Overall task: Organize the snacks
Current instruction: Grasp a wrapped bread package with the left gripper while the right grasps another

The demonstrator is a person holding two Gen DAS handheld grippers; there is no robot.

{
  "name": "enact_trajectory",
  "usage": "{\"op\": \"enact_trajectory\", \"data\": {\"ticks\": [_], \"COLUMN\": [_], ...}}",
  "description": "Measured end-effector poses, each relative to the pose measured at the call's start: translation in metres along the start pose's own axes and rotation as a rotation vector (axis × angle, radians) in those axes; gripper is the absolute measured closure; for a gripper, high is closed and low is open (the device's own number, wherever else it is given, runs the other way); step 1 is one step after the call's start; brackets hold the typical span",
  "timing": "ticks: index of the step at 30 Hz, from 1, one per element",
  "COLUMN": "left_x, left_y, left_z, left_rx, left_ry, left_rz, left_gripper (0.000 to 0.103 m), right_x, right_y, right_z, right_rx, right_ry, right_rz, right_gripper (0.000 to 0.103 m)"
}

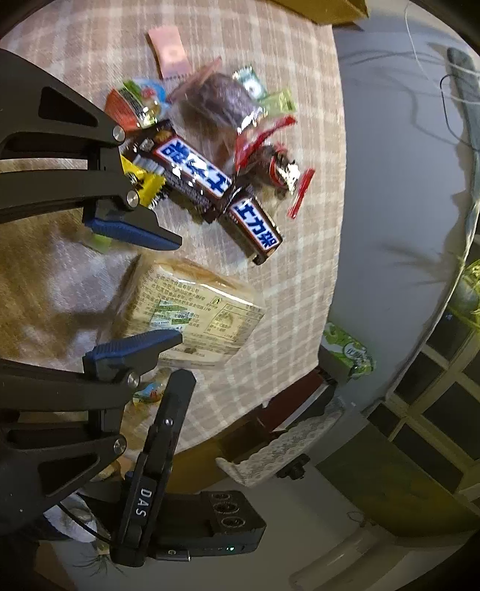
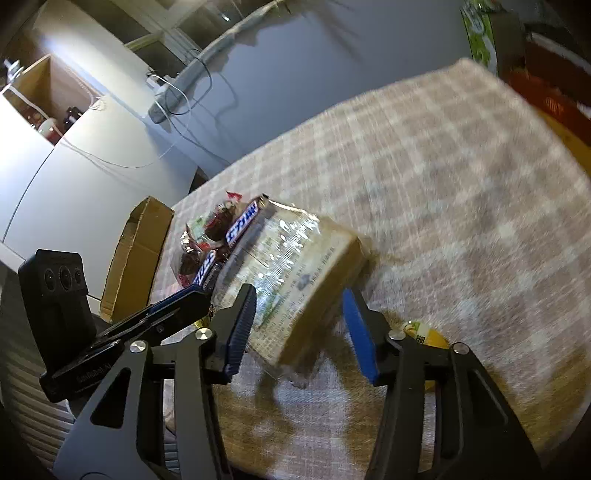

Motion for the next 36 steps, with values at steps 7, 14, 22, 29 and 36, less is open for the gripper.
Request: {"op": "enact_trajectory", "data": {"ticks": [7,14,22,29,36], "left_x": [0.014,0.034,0.027,0.02,0.01], "left_y": [-0.006,-0.004,0.008,0.019,0.025], "left_z": [-0.001,0.003,-0.006,-0.011,-0.015], "left_rx": [0.018,0.039,0.074,0.103,0.099], "left_ry": [-0.009,-0.024,-0.035,-0.071,-0.095], "left_rz": [0.018,0.059,0.053,0.028,-0.001], "left_gripper": [0.062,0.062,0.062,0.061,0.061], "right_x": [0.013,0.021,0.024,0.029,0.03], "right_y": [0.006,0.009,0.004,0.003,0.007], "right_z": [-0.008,-0.011,-0.008,-0.002,0.012], "right_rx": [0.049,0.085,0.066,0.027,-0.032], "right_ry": [-0.018,-0.046,-0.037,0.003,0.024], "right_rz": [0.041,0.057,0.058,0.059,0.07], "right_gripper": [0.061,0.065,0.067,0.067,0.067]}}
Point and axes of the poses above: each gripper's, at about its wrist camera, not at the fingertips, and x roughly the way its jaws point, z to its left, y to its underside, the point moved 9 cm from there along x, roughly the way its jaws point, and after that the axes turned 11 degrees about -y, right-handed, at the moved point
